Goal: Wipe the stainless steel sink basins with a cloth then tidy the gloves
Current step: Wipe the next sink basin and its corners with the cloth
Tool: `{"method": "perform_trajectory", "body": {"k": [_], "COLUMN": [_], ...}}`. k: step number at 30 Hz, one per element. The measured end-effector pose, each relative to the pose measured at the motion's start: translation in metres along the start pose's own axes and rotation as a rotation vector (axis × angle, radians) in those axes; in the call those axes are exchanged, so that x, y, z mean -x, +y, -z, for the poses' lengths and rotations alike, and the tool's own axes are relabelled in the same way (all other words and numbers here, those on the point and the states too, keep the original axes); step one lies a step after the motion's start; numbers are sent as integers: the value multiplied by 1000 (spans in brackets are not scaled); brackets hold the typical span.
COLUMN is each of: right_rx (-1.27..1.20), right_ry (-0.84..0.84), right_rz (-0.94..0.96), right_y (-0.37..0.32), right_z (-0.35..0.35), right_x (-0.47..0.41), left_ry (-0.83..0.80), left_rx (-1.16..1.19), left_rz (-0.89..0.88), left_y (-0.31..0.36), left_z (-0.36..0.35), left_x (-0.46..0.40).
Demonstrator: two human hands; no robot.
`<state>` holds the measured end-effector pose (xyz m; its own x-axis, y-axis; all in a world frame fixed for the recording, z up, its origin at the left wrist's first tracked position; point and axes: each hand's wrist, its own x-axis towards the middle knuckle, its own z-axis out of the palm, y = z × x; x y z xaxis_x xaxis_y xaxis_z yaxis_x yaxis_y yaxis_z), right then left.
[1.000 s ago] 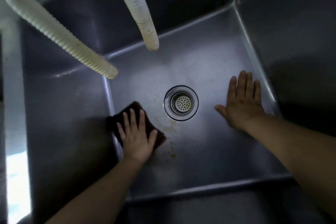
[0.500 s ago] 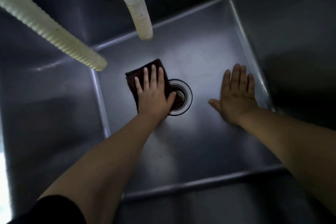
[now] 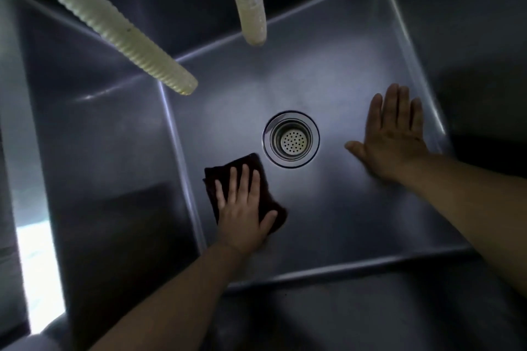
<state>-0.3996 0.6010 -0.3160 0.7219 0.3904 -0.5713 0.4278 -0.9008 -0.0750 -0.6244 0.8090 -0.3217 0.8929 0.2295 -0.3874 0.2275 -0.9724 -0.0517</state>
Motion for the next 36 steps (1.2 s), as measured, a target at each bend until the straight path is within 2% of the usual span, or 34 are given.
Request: {"method": "perform_trajectory", "body": {"k": [2,6,12,16,21,24,27,36], "right_rx": [14,17,31,38,40,50,56,44], "right_ry": [12,43,93,111,187,238,287,358], "right_rz": [-1,15,19,28,41,41,54,78], "right_y": [1,2,5,7,7,7,8,12], "right_z": [-2,-4,-10,-13,-16,-17,-18,-23], "right_x": [-1,-1,-4,-5,-2,0,0,-3], "left_ry": [12,55,151,176,89,62,93,207], "left_rx": [8,22,58,68,243,309,287,233], "left_rz": [40,272,286,357,672,792,754,411], "left_y": [-13,-56,-91,-72,-8,13,17,28], "left_z": [5,18,31,24,7,6,13,54], "left_x": [-16,-73,-119,-98,-51,-53,-75,-187]}}
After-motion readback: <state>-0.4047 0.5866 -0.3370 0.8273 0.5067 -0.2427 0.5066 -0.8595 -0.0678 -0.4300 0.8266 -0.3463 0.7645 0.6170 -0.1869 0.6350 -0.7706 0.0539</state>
